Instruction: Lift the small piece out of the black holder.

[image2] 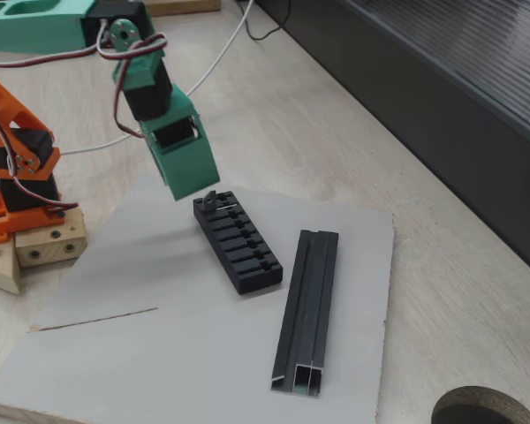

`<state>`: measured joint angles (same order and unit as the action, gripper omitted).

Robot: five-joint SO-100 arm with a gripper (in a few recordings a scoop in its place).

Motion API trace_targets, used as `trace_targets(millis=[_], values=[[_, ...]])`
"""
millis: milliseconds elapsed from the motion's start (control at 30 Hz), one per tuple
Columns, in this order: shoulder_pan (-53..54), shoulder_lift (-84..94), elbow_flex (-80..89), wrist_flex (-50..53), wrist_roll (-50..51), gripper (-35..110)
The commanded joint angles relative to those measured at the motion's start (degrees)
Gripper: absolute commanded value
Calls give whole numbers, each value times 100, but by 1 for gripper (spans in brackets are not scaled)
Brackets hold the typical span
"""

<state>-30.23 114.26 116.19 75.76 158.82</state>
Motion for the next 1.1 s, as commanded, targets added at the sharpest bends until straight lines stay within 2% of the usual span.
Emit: trace_targets(millis=[0,467,1067], values=[[9,-70,-26,-35,-343,32],[580,-176,9,-53,-413,32],[343,-62,-35,-26,-343,32]])
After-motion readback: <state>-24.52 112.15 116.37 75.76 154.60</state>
